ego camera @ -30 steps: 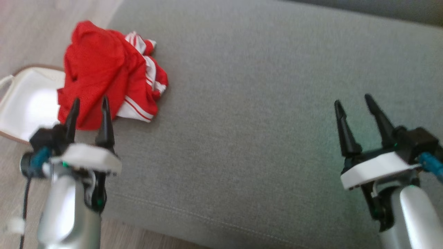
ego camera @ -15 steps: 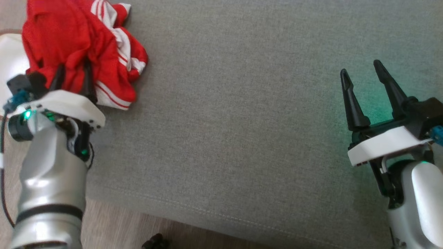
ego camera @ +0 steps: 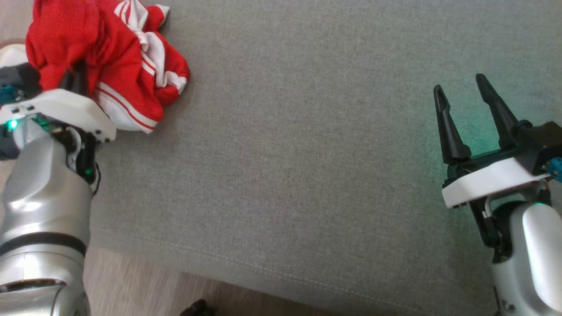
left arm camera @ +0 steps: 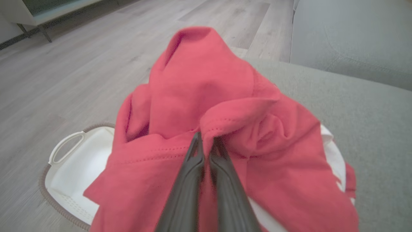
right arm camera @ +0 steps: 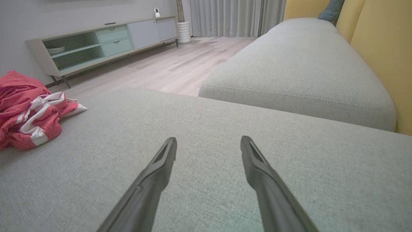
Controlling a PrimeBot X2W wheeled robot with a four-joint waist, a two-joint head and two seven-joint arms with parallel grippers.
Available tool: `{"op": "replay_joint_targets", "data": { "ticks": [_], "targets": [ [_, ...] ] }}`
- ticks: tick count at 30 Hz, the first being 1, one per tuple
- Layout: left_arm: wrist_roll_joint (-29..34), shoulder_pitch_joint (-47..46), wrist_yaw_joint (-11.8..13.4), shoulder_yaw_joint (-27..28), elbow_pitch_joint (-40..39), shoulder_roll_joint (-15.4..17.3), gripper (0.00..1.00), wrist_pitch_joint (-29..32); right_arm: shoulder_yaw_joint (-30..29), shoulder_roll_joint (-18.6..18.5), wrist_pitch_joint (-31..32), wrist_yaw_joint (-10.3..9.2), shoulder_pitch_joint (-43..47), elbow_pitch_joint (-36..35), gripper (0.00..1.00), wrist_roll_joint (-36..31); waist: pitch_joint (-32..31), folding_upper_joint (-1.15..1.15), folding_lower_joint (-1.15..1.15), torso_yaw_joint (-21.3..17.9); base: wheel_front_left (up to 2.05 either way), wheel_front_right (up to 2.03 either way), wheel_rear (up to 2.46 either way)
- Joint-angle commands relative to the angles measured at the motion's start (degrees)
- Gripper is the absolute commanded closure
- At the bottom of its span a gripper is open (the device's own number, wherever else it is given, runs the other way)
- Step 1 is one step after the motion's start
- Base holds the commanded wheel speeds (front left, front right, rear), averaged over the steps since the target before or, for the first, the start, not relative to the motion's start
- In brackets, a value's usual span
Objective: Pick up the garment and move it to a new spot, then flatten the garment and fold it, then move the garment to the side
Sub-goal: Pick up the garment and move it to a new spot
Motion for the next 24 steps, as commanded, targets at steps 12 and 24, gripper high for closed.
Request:
{"op": "replay_joint_targets", "data": {
  "ticks": [12, 24],
  "targets": [
    [2.57, 7.06, 3.19, 3.09, -27.94, 4.43, 1.0, -0.98, -0.43, 3.07, -4.21, -0.05, 2.04, 1.47, 0.0, 1.08, -10.52, 0.0, 0.0, -2.39, 0.0, 0.0, 0.0],
    [3.29, 21.86, 3.81, -0.83, -50.31, -0.29, 1.0, 2.35, -0.11, 5.07, -5.11, -0.05, 6.56, 1.72, 0.0, 1.72, -17.35, 0.0, 0.0, -10.06, 0.0, 0.0, 0.0]
  ]
}}
